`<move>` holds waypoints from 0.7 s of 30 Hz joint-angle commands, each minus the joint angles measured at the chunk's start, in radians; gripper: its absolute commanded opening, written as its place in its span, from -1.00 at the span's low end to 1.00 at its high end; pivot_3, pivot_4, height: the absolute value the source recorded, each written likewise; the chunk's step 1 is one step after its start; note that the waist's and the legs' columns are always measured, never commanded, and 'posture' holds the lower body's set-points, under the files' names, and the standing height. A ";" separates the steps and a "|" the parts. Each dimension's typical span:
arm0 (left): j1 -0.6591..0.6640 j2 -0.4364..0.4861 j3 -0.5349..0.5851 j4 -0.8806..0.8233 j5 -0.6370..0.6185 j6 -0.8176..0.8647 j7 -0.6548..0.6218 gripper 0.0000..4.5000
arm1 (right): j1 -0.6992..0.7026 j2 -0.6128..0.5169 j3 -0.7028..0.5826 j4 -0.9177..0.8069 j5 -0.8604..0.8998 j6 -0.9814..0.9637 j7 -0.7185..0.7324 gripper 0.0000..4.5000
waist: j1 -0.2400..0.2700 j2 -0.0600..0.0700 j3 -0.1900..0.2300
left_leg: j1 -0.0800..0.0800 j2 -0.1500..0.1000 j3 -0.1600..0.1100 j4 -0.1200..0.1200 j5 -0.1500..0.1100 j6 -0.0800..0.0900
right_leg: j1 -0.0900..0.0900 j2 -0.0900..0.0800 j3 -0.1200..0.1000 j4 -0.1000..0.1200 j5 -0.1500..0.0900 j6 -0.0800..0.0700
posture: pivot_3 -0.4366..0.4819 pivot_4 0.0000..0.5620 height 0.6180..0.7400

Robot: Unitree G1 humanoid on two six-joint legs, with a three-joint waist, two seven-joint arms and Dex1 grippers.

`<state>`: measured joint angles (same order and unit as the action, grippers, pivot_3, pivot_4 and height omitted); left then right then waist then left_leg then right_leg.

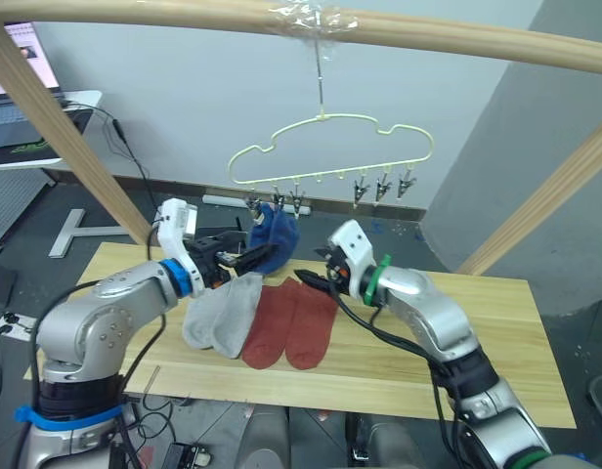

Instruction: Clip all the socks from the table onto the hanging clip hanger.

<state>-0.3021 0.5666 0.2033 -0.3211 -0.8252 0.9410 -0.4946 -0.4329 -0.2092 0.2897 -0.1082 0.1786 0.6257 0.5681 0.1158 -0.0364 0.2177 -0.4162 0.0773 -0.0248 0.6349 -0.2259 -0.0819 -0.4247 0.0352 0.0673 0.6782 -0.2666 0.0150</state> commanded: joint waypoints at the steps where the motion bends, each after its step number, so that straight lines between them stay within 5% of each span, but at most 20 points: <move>1: 0.001 -0.051 -0.038 -0.025 0.080 -0.134 0.007 1.00 | 0.018 -0.033 -0.054 -0.147 0.028 0.034 -0.005 0.99 | 0.002 0.000 0.000 | 0.000 0.000 0.000 0.000 0.000 0.000 | 0.000 0.000 0.000 0.000 0.000 0.000 | 0.63 -0.35 1.00; 5: 0.003 -0.137 -0.119 0.001 0.267 -0.388 0.022 1.00 | 0.036 -0.087 -0.130 -0.298 0.097 0.137 0.005 0.99 | 0.006 0.001 0.001 | 0.001 0.000 0.000 0.000 0.000 0.000 | 0.000 0.001 0.001 0.001 0.000 0.000 | 0.57 -0.37 1.00; 14: -0.038 -0.279 -0.256 0.160 0.531 -0.682 0.078 0.83 | 0.001 -0.141 -0.228 -0.430 0.199 0.242 -0.014 1.00 | 0.008 0.001 0.000 | 0.000 0.000 0.001 0.001 0.000 0.000 | 0.000 0.001 0.001 0.000 0.001 0.000 | 0.48 -0.42 1.00; 21: -0.061 -0.318 -0.247 0.233 0.565 -0.749 0.073 0.75 | -0.021 -0.139 -0.233 -0.435 0.221 0.254 -0.048 1.00 | -0.004 0.001 0.000 | 0.000 0.000 0.001 0.001 0.000 0.000 | 0.000 0.001 0.001 0.001 0.001 -0.002 | 0.45 -0.45 1.00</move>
<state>-0.3540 0.2575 -0.0519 -0.0707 -0.2671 0.2216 -0.4241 -0.4311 -0.3455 0.0763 -0.4989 0.3775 0.8840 0.5268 0.1121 -0.0351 0.2175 -0.4162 0.0774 -0.0241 0.6363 -0.2257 -0.0817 -0.4248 0.0365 0.0688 0.6792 -0.2651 0.0129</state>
